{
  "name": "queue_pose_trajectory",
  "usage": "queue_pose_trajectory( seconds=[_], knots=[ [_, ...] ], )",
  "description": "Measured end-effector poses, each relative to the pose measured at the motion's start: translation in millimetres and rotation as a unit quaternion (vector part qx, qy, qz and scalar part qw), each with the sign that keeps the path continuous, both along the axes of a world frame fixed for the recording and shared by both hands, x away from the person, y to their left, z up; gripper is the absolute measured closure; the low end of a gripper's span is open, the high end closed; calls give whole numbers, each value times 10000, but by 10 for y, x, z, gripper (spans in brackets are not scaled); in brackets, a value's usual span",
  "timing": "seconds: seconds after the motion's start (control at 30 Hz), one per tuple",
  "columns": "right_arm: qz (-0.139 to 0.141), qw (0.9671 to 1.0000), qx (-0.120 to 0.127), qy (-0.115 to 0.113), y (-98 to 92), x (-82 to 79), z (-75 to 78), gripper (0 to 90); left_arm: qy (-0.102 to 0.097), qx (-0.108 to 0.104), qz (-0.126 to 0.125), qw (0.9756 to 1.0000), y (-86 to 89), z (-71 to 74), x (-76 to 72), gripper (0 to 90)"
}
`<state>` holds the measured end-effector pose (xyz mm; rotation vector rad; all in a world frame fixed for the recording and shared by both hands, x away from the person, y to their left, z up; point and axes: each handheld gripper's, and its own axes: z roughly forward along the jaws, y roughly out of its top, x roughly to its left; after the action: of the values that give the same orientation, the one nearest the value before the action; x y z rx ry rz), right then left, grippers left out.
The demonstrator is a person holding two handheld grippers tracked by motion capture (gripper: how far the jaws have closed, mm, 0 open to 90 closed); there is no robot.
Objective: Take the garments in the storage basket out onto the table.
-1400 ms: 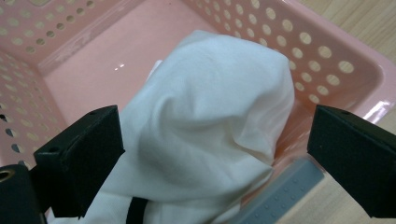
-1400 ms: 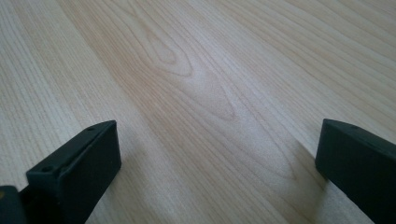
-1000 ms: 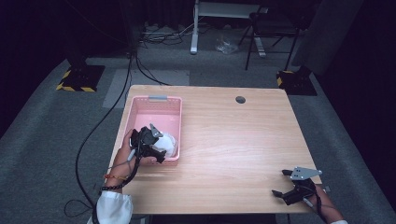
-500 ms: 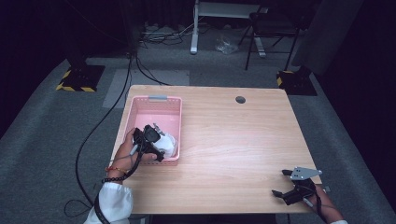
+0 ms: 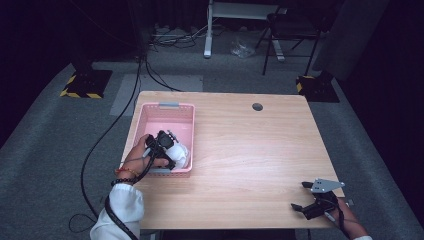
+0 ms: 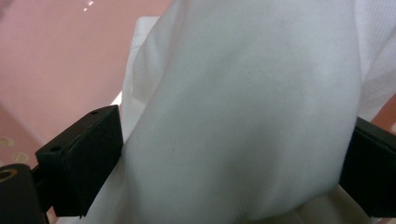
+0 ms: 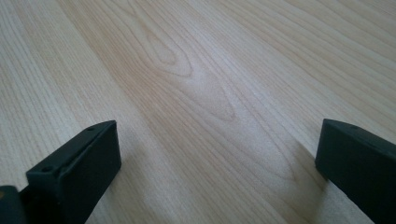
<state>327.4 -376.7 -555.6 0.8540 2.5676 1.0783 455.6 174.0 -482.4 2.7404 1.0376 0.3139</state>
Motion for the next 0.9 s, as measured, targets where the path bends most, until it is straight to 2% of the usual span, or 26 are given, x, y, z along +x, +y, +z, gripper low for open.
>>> queue_pose_trajectory(
  seconds=[0.1,0.2,0.3,0.37,0.4,0.5,0.63,0.73,0.9],
  knots=[
    [2,10000,1,-1,0,1,0,2,93,44,86,9999,35,-13,66,58],
    [6,10000,2,1,0,1,0,2,123,247,141,9995,42,-51,113,58],
    [6,10000,2,-1,0,1,0,2,252,307,96,9992,28,-103,147,59],
    [7,10000,0,-2,0,2,0,2,396,546,62,9977,10,-172,165,56],
    [7,10000,1,-2,0,1,0,2,438,583,61,9973,-3,-207,169,51],
    [7,10000,2,-2,0,2,0,2,451,599,49,9972,-27,-221,181,26],
    [11,10000,0,-3,0,2,0,2,611,574,62,9965,-20,-235,196,25],
    [10,10000,1,-3,0,2,-1,2,802,521,52,9954,-17,-256,209,22],
    [11,10000,-1,-4,0,2,-1,3,1223,421,78,9916,-15,-290,246,4]
  ],
)
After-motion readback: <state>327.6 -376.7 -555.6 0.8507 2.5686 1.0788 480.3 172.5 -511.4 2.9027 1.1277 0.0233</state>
